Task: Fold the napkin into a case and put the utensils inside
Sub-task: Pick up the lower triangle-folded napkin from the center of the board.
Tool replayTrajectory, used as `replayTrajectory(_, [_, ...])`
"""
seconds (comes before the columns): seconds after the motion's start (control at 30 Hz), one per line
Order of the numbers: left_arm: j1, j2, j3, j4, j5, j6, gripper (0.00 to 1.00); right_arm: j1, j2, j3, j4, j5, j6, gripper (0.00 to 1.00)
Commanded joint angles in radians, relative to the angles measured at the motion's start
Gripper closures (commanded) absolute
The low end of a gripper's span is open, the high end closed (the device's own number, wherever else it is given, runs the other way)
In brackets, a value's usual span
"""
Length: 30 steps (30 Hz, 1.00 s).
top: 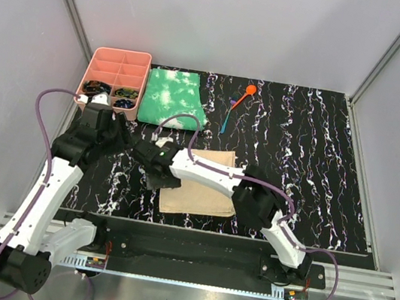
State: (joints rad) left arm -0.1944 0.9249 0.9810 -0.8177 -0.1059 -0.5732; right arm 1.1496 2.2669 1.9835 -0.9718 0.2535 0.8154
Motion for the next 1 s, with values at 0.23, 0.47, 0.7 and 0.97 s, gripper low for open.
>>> replayTrajectory(0.23, [-0.002,0.011,0.059,-0.031,-0.081,-0.023,0.33,0.042,0.057,0.066,-0.065,0.055,0.053,0.45])
replayTrajectory(0.47, [0.009,0.020,0.065,-0.041,-0.127,-0.069,0.30,0.045,0.092,0.032,-0.054,0.047,0.050,0.47])
replayTrajectory(0.7, [0.065,0.061,0.027,-0.043,-0.120,-0.141,0.25,0.047,0.106,-0.035,-0.027,0.027,0.060,0.48])
replayTrajectory(0.97, [0.113,0.123,0.001,-0.049,-0.083,-0.180,0.25,0.047,0.085,-0.107,0.004,0.026,0.059,0.80])
